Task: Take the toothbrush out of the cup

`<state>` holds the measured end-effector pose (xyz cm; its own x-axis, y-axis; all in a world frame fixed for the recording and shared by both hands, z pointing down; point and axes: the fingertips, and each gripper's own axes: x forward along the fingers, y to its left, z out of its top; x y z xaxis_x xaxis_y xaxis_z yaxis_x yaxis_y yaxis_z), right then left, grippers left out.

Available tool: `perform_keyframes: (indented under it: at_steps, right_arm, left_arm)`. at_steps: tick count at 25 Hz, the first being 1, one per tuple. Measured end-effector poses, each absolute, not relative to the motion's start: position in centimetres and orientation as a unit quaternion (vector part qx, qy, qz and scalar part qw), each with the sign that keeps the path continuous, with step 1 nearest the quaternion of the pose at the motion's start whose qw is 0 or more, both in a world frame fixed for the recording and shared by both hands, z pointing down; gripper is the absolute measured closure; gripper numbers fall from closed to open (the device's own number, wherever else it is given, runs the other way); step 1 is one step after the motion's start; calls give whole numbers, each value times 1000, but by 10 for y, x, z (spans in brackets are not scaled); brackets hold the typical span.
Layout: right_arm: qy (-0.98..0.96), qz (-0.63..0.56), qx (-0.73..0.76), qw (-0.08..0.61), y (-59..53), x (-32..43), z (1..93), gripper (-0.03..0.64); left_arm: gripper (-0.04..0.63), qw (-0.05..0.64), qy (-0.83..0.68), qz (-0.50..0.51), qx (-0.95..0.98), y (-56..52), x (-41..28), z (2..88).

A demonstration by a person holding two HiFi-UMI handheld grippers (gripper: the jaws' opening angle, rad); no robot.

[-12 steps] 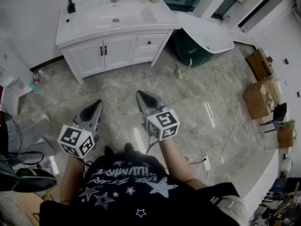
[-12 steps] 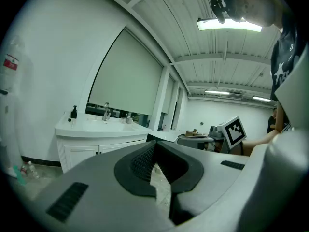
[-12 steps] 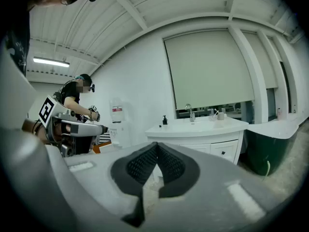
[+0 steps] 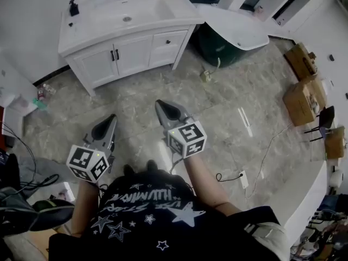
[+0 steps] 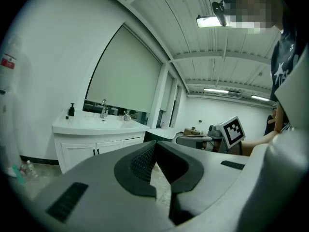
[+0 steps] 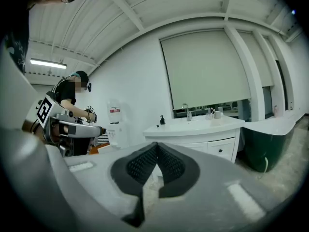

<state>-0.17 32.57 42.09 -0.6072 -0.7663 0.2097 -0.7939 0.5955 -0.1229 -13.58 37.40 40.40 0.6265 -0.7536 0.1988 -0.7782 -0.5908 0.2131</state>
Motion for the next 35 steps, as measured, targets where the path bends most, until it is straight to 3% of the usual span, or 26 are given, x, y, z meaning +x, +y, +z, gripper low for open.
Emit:
perform_keyframes:
  at_steps: [8,21,35]
  right_arm:
    - [-889,124,440,2,332,33,414,617]
    - [-883,111,455,24,322,100,429,617]
    - [-868,120,479,46,225,103,448,617]
  left_arm:
    - [586,145,-420,53,894,372,-98,412]
    - [586,138,-426,55,892,347,-45,408]
    - [586,159,-422,41,891,241,-58,432]
